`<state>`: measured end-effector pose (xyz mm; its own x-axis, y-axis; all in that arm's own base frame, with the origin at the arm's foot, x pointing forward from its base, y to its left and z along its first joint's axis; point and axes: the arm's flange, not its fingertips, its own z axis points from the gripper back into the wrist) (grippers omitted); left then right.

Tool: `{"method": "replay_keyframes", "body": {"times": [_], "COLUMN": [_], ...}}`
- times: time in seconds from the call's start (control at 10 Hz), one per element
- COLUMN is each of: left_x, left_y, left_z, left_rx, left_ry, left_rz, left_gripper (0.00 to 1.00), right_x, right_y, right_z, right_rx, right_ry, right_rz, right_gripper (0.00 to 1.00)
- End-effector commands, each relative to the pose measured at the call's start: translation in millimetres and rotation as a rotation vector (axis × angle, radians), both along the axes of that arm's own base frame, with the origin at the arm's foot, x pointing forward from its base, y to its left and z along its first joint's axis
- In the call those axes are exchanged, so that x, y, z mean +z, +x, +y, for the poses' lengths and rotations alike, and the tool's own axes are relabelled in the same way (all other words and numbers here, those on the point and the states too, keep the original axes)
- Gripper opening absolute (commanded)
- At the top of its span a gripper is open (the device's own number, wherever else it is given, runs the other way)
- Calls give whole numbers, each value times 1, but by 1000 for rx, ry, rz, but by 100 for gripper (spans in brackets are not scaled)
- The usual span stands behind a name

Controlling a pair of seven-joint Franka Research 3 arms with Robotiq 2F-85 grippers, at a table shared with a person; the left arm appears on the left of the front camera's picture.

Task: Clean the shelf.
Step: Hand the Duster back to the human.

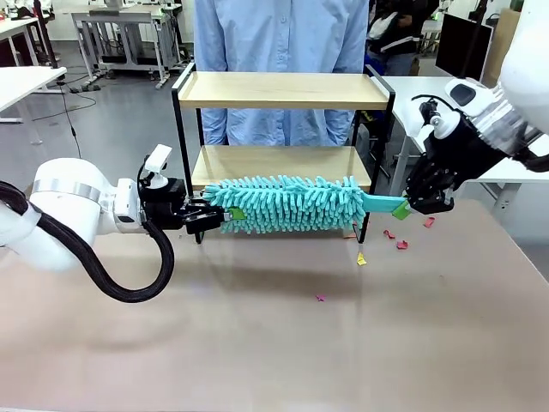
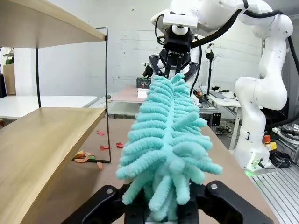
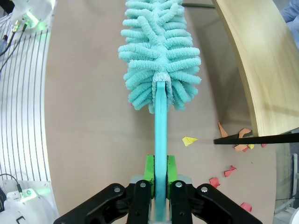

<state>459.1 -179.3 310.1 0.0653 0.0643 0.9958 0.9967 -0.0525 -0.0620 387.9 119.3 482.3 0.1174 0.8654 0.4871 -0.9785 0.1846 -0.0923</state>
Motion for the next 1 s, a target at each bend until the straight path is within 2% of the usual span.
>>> {"method": "replay_keyframes", "body": {"times": [0.0, 0.2, 0.3, 0.4, 0.5, 0.6, 0.7, 0.8, 0.9], "left_x": [4, 2, 0, 0, 0, 0, 0, 0, 0], "left_y": [2, 1, -1, -2, -2, -2, -2, -2, -2], "left_z": [3, 3, 2, 1, 1, 1, 1, 1, 1], "left_rx": [-49, -68, -103, -34, -34, -34, -34, -34, -34], "left_ry": [-19, -15, -70, -5, -5, -5, -5, -5, -5], "left_rz": [11, -15, -25, -2, -2, -2, -2, -2, -2], "left_gripper": [0, 0, 0, 0, 0, 0, 0, 0, 0], "right_x": [0, 0, 0, 0, 0, 11, 24, 38, 55], "right_y": [-2, -2, -2, -2, 0, -4, -10, -17, -26], "right_z": [-2, -2, -2, -2, 0, -9, -21, -37, -58], "right_rx": [17, 17, 17, 17, 1, -11, -26, -16, -62], "right_ry": [30, 30, 30, 30, 1, 73, 146, 243, 330], "right_rz": [-12, -12, -12, -12, 1, 10, 11, -10, -50], "right_gripper": [13, 13, 13, 13, 66, 70, 100, 100, 100]}}
